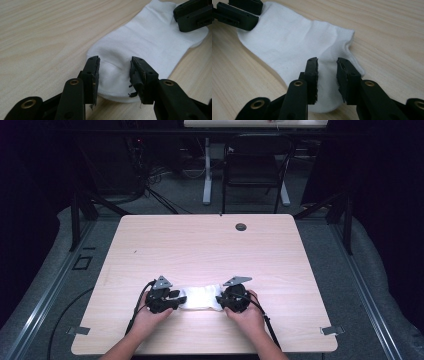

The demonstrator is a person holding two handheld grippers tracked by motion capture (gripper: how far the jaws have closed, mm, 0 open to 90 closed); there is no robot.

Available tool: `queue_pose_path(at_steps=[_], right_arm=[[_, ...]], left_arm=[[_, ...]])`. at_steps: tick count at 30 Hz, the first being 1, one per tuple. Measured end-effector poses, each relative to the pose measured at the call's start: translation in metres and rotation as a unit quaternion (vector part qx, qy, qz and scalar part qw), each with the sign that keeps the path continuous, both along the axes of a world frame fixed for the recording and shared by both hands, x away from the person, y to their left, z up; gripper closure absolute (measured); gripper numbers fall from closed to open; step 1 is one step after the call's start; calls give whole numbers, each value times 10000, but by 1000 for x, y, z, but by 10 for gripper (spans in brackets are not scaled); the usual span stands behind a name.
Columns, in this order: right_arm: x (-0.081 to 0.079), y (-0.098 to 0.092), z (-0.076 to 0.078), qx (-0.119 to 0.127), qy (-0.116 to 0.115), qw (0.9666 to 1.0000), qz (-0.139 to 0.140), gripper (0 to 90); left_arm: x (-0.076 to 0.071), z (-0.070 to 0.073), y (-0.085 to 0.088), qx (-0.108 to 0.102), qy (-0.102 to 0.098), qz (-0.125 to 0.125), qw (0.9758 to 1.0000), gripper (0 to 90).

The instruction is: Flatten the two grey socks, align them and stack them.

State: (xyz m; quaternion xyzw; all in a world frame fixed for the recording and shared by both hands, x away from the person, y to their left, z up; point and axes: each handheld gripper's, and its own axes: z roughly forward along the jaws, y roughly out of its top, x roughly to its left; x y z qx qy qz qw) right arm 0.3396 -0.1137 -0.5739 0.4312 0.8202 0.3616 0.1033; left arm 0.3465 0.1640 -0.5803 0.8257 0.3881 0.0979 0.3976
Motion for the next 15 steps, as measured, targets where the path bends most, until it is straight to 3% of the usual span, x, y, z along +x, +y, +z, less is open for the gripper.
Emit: queue_pose_path(at_steps=[8,13,15], right_arm=[[1,1,1,-34,32,10000,4,687],[-3,2,6,31,-37,10000,12,665],[-4,2,9,3,-80,10000,55,657]], left_arm=[[0,0,0,0,-33,47,10000,572],[-2,4,2,-117,-117,123,9998,519],[-3,8,3,-72,-133,114,9998,516]])
